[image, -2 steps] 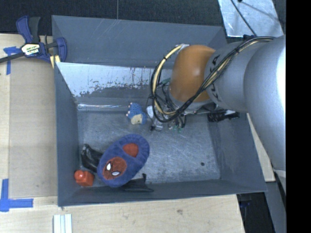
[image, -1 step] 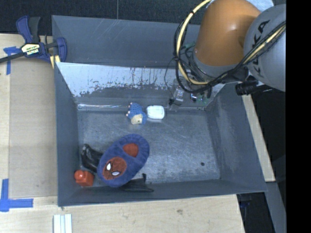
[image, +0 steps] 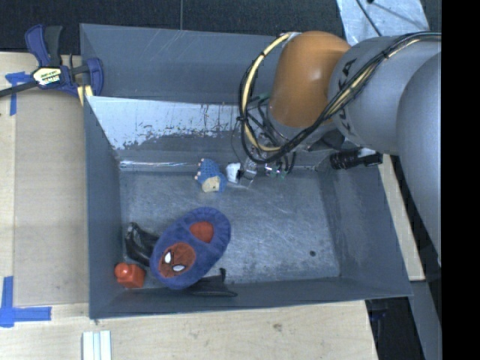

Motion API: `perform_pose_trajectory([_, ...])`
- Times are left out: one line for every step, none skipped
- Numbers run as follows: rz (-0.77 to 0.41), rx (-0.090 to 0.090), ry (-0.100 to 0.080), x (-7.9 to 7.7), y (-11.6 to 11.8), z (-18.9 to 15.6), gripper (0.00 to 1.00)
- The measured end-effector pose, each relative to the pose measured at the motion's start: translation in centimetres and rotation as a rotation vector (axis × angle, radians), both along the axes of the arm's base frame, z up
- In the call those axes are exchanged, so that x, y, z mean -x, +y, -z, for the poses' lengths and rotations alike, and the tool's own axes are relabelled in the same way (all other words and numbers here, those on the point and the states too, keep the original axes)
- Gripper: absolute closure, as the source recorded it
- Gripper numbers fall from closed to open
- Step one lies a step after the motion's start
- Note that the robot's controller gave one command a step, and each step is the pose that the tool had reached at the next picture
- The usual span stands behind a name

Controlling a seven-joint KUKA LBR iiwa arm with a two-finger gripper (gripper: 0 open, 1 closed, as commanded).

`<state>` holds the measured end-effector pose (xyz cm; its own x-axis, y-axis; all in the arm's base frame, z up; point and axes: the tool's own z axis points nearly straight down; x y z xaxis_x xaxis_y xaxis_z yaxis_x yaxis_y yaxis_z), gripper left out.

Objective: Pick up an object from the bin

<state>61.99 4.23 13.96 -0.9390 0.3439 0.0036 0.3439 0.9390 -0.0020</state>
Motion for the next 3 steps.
perform_pose_trajectory([-0.001, 0.000, -0.007, -0.1, 0.0, -0.5, 0.00])
perform_pose_trajectory([0.063, 0.000, -0.002, 0.0, -0.2, 6.6, 0.00])
perform_pose_trajectory([0.063, 0.000, -0.012, -0.3, -0.2, 6.1, 1.00])
